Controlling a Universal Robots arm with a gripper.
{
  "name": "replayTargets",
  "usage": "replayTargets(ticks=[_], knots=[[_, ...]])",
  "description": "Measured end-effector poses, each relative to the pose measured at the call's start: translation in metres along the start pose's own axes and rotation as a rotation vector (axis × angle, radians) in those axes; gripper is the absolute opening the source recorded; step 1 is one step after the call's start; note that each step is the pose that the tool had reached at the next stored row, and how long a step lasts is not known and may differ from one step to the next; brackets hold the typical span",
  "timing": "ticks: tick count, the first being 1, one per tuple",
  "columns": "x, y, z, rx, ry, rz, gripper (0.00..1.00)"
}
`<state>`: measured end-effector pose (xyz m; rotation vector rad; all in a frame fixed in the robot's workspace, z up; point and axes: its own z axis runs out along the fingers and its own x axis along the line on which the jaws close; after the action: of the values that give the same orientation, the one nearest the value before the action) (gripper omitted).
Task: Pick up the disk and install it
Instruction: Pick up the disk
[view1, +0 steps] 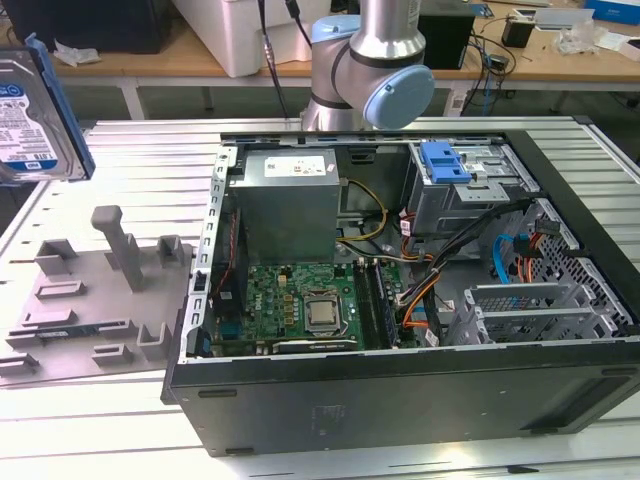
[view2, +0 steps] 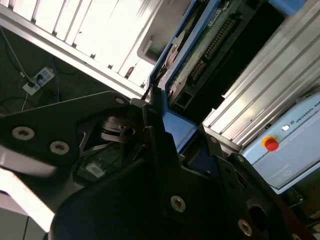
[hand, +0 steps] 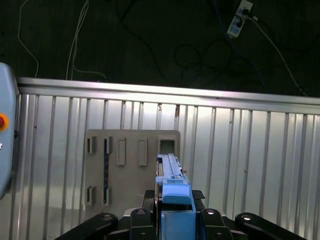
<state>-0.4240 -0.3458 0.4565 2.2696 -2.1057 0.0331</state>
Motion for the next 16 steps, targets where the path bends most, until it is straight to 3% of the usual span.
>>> replayTargets(ticks=[5, 10, 16], knots=[[0.0004, -0.0004, -0.0077, 0.0001, 0.0, 0.0, 0.37], [0.0006, -0.0008, -0.008, -0.0003, 0.0001, 0.0, 0.37], [0.0023, -0.0106, -0.0094, -0.0006, 0.0, 0.0, 0.37]])
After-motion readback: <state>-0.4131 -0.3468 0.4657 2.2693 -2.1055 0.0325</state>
